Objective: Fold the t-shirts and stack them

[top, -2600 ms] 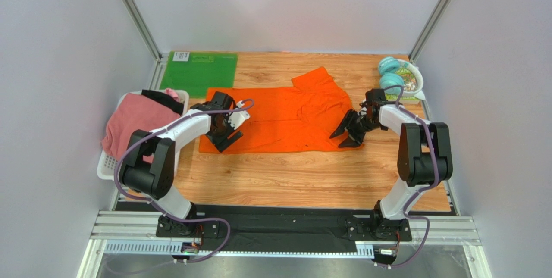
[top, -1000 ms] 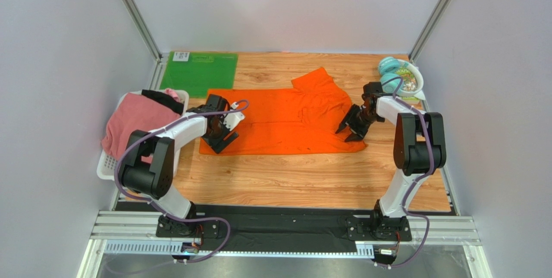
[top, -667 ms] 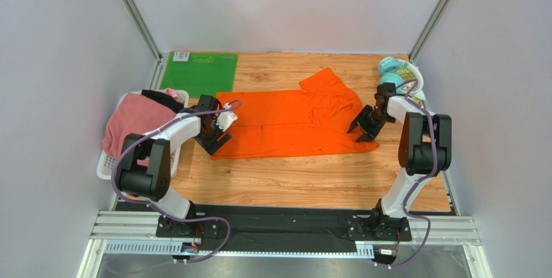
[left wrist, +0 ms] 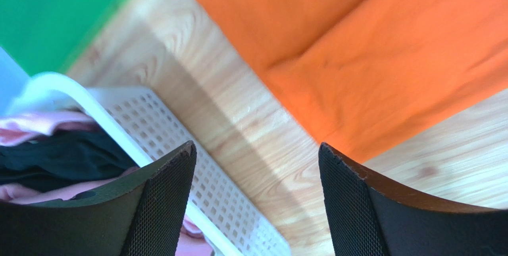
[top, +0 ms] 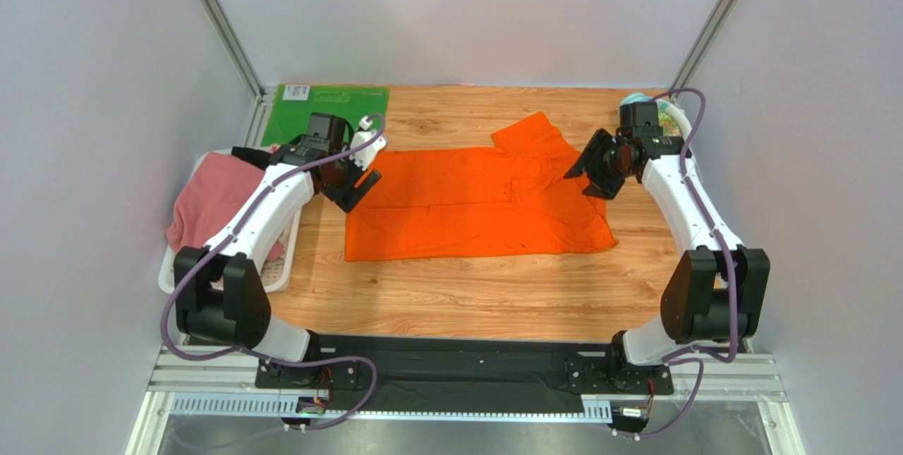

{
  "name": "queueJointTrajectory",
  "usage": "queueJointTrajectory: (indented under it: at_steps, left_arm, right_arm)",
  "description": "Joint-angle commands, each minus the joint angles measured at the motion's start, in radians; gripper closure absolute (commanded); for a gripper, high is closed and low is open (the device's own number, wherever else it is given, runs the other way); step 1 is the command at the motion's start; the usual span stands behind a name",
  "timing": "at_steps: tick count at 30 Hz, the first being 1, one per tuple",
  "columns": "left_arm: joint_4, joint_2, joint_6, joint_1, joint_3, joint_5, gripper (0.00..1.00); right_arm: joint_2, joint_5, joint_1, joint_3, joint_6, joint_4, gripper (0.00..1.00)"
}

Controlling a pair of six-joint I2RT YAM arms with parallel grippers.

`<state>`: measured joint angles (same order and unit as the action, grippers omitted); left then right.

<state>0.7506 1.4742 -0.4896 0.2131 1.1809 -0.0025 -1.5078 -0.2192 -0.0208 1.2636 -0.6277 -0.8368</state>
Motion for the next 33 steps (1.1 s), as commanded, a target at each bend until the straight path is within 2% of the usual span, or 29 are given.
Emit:
queueJointTrajectory:
  at_steps: [1, 3, 6, 11, 18, 23, 33]
  left_arm:
    - [0.066, -0.013, 0.098, 0.063, 0.042, 0.163, 0.18]
    - [0.067, 0.026, 0.129, 0.115, 0.028, 0.197, 0.18]
    - [0.064, 0.118, 0.164, 0.121, 0.011, 0.248, 0.19]
    - [0.001, 0.207, 0.174, 0.121, -0.065, 0.220, 0.20]
    - [-0.054, 0.255, 0.171, 0.106, -0.133, 0.180, 0.20]
    - [-0.065, 0.204, 0.157, 0.072, -0.182, 0.187, 0.20]
    - [-0.022, 0.163, 0.106, 0.002, -0.165, 0.180, 0.20]
  right_arm:
    - [-0.105, -0.034, -0.033, 0.043, -0.024, 0.059, 0.43]
    - [-0.156, -0.089, -0.045, 0.039, -0.036, 0.111, 0.43]
    - [-0.235, -0.101, -0.062, 0.022, -0.044, 0.140, 0.43]
    - [-0.313, -0.078, -0.076, -0.032, -0.033, 0.182, 0.44]
    - [-0.405, -0.023, -0.071, -0.001, 0.008, 0.159, 0.44]
    - [-0.399, -0.003, -0.058, -0.015, 0.028, 0.143, 0.44]
    - [-0.309, 0.021, -0.036, -0.093, 0.048, 0.108, 0.44]
